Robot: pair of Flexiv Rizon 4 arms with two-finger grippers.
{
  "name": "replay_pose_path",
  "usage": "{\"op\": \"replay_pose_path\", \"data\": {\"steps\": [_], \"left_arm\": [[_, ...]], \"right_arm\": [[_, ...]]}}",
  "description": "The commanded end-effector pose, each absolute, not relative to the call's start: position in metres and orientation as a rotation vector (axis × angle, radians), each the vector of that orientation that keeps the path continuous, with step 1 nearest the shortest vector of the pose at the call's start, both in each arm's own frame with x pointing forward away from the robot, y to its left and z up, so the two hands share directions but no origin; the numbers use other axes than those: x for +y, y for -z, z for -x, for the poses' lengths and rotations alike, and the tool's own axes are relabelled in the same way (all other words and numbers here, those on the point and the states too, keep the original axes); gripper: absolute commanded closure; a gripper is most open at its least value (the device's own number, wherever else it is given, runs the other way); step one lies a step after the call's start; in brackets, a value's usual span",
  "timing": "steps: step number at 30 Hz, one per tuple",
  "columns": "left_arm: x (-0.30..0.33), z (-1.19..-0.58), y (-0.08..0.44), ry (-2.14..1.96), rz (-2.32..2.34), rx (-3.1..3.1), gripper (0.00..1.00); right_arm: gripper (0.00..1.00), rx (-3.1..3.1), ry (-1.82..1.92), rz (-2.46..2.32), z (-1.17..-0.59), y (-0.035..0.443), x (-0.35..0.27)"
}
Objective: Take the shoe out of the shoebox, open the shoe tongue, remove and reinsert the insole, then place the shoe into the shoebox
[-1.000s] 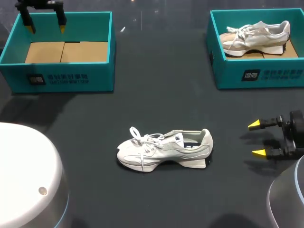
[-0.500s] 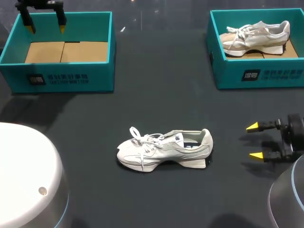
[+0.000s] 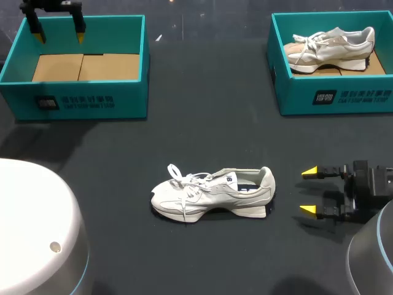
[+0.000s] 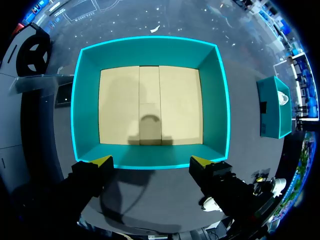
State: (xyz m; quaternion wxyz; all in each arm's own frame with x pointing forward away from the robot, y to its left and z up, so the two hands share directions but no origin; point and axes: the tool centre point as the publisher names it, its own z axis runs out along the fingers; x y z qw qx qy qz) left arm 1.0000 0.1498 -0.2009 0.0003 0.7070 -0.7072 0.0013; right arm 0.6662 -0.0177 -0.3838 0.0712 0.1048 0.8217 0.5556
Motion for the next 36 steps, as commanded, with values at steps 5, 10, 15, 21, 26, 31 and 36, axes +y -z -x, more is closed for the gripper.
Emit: {"op": "replay_pose_path", "data": {"steps": [5, 10, 15, 21, 26, 31, 36], "left_arm": [[0.150, -1.000, 0.201, -0.003, -2.221, -2.221, 0.00], [0.150, -1.000, 0.201, -0.003, -2.221, -2.221, 0.00], [0.150, -1.000, 0.201, -0.003, -2.221, -2.221, 0.00], [0.150, -1.000, 0.201, -0.003, -2.221, -2.221, 0.00], [0.150, -1.000, 0.201, -0.003, -2.221, -2.221, 0.00], [0.150, -1.000, 0.201, -0.003, -2.221, -2.221, 0.00], [0.150, -1.000, 0.201, -0.003, -2.221, -2.221, 0.00]], "right_arm": [[0.00, 2.460, -1.670, -0.355, -0.673, 0.393, 0.005], [0.00, 2.463, -1.691, -0.350, -0.676, 0.397, 0.012], [0.00, 2.473, -1.689, -0.337, -0.676, 0.400, 0.021], [0.00, 2.485, -1.711, -0.320, -0.677, 0.405, 0.033], [0.00, 2.484, -1.729, -0.301, -0.679, 0.407, 0.042], [0.00, 2.488, -1.737, -0.287, -0.680, 0.408, 0.050], [0.00, 2.487, -1.756, -0.276, -0.680, 0.409, 0.058]]}}
